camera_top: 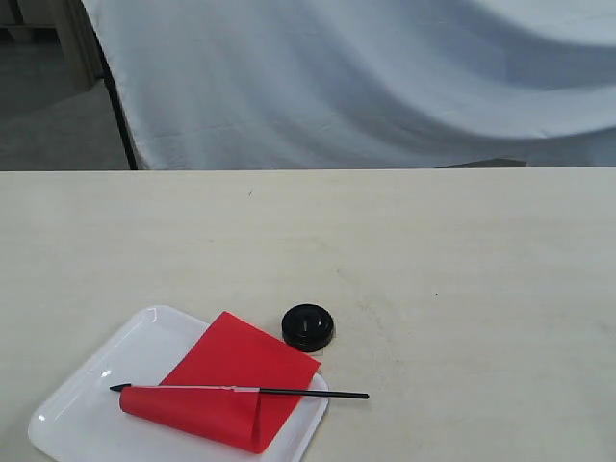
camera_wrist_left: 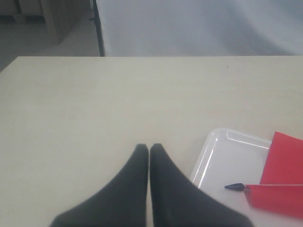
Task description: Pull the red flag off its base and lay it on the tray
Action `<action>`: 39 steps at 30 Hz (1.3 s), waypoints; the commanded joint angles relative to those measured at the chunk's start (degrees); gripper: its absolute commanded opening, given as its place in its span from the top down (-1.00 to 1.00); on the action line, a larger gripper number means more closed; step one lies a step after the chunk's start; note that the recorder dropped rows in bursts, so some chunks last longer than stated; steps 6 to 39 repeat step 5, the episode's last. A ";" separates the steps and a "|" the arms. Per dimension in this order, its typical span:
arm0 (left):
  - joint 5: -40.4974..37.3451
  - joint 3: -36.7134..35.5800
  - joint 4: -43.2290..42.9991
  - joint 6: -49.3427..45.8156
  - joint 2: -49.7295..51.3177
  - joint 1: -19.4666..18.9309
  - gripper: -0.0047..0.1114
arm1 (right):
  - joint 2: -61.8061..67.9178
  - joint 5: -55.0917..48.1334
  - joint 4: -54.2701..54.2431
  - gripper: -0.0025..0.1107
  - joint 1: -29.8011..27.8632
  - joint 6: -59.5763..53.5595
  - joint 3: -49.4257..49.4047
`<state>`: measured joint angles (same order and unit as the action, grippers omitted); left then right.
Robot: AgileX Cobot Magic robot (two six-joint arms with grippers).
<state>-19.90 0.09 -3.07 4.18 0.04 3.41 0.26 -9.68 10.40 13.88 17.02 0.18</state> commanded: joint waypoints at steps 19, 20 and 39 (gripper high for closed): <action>0.22 -0.09 0.28 0.16 -0.04 0.13 0.89 | -0.26 -0.10 0.15 0.96 -0.26 -0.33 -0.18; 0.22 -0.09 0.28 0.16 -0.04 0.13 0.89 | -0.26 -0.10 0.15 0.96 -0.26 -0.33 -0.18; 0.22 -0.09 0.28 0.16 -0.04 0.13 0.89 | -0.26 -0.10 0.15 0.96 -0.26 -0.33 -0.18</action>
